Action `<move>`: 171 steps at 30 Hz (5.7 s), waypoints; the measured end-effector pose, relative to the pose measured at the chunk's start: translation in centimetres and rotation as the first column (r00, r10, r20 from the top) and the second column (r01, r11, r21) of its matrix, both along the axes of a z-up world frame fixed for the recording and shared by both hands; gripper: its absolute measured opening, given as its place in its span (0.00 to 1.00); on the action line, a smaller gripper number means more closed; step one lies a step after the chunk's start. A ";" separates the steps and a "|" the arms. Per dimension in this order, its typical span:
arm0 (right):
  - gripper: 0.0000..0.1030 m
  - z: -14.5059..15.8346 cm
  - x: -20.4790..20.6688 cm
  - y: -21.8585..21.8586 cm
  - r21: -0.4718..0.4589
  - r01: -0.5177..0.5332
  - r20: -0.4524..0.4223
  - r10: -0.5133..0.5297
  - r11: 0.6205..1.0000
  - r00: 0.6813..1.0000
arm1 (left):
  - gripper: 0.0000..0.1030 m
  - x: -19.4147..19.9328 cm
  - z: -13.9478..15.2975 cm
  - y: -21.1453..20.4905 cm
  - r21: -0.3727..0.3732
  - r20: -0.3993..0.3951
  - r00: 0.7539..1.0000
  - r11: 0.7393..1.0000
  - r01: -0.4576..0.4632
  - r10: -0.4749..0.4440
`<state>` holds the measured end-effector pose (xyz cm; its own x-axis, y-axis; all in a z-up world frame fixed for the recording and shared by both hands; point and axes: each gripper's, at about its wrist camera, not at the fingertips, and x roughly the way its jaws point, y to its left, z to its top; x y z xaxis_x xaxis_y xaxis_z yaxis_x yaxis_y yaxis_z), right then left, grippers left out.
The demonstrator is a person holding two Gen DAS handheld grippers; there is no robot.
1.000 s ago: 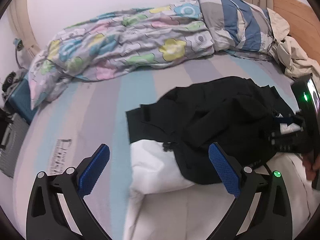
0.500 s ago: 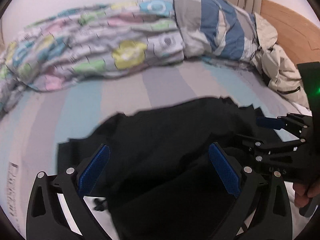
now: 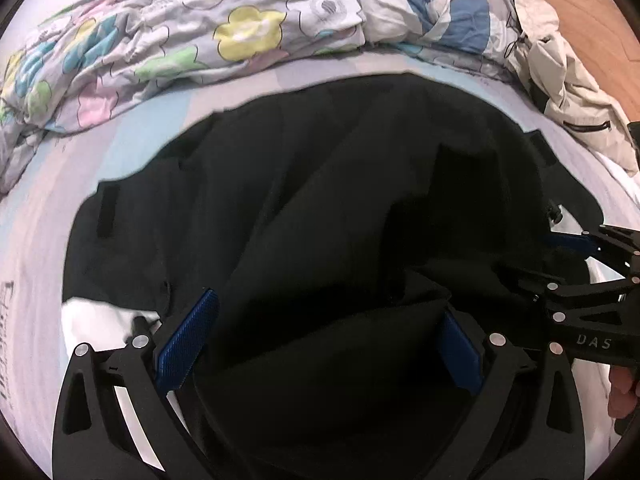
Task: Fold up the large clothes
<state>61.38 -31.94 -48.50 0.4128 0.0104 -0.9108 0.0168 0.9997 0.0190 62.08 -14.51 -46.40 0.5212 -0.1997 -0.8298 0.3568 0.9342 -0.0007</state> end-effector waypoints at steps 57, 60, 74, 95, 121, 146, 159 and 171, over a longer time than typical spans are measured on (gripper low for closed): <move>0.82 3.8 -43.5 -8.5 -0.139 0.253 -0.009 -0.257 0.957 0.966 | 0.94 -42.9 2.6 18.9 0.147 -0.030 0.968 0.959 -0.241 0.248; 0.82 3.0 -45.3 -8.7 -0.147 0.241 -0.028 -0.247 0.959 0.969 | 0.94 -44.2 1.5 19.5 0.166 -0.039 0.965 0.954 -0.251 0.261; 0.83 -1.7 -46.4 -10.6 -0.064 0.265 -0.083 -0.270 0.962 0.959 | 0.95 -44.6 -1.6 21.6 0.099 -0.111 0.955 0.960 -0.263 0.274; 0.08 -0.6 -47.1 -8.6 -0.036 0.291 -0.042 -0.292 0.956 0.955 | 0.10 -45.6 -0.4 22.0 0.022 -0.130 0.957 0.965 -0.260 0.261; 0.04 7.9 -44.4 -6.8 0.062 0.275 0.076 -0.279 0.960 0.957 | 0.02 -43.4 8.0 19.6 0.010 -0.043 0.973 0.974 -0.226 0.226; 0.03 15.0 -23.1 -8.5 0.158 0.209 0.157 -0.234 0.965 0.960 | 0.02 -21.4 16.2 15.1 -0.021 -0.033 0.968 0.968 -0.251 0.250; 0.03 17.6 -9.8 -11.4 0.120 0.183 0.231 -0.206 0.976 0.951 | 0.02 -6.7 18.3 16.1 -0.042 -0.008 0.942 0.941 -0.335 0.335; 0.03 15.7 0.8 -12.8 0.043 0.235 0.211 -0.239 0.971 0.948 | 0.02 6.3 14.2 15.9 -0.017 -0.082 0.953 0.956 -0.294 0.291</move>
